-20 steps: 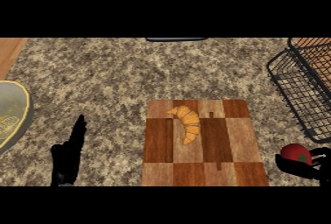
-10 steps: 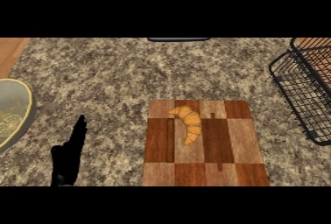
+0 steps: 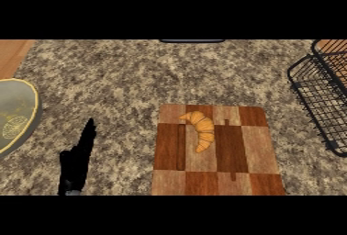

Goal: Pick the tomato from the cutting board and place it in the tiered basket

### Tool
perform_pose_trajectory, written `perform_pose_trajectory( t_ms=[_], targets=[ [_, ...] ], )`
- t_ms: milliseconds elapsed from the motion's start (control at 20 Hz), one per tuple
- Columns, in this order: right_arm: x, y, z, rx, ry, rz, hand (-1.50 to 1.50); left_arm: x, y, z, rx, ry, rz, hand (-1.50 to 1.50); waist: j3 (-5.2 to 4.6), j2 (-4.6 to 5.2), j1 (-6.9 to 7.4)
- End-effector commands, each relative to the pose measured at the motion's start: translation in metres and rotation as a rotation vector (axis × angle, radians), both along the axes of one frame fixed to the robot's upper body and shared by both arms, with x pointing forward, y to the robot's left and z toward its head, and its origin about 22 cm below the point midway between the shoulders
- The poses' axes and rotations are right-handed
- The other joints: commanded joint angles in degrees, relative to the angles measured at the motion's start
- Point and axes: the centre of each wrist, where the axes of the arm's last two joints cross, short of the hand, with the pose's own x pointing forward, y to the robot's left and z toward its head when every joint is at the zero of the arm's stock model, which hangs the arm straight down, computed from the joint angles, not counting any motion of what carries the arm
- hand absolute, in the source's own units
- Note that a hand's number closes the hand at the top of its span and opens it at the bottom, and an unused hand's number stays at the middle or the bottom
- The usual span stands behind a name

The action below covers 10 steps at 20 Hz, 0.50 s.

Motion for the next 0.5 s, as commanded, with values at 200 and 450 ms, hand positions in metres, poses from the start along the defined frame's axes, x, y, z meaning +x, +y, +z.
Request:
perform_pose_trajectory(
  t_ms=[200, 450],
  targets=[
    [0.01, -0.015, 0.062, 0.09, 0.006, -0.124, 1.5, 0.003, -0.001, 0.008, 0.006, 0.036, 0.005, 0.0, -0.05, 0.08, 0.38],
    [0.043, -0.063, 0.079, 0.136, 0.008, -0.131, 1.5, 0.004, -0.007, -0.001, 0.002, 0.03, -0.004, 0.0, 0.0, 0.39, 0.68]
  ],
)
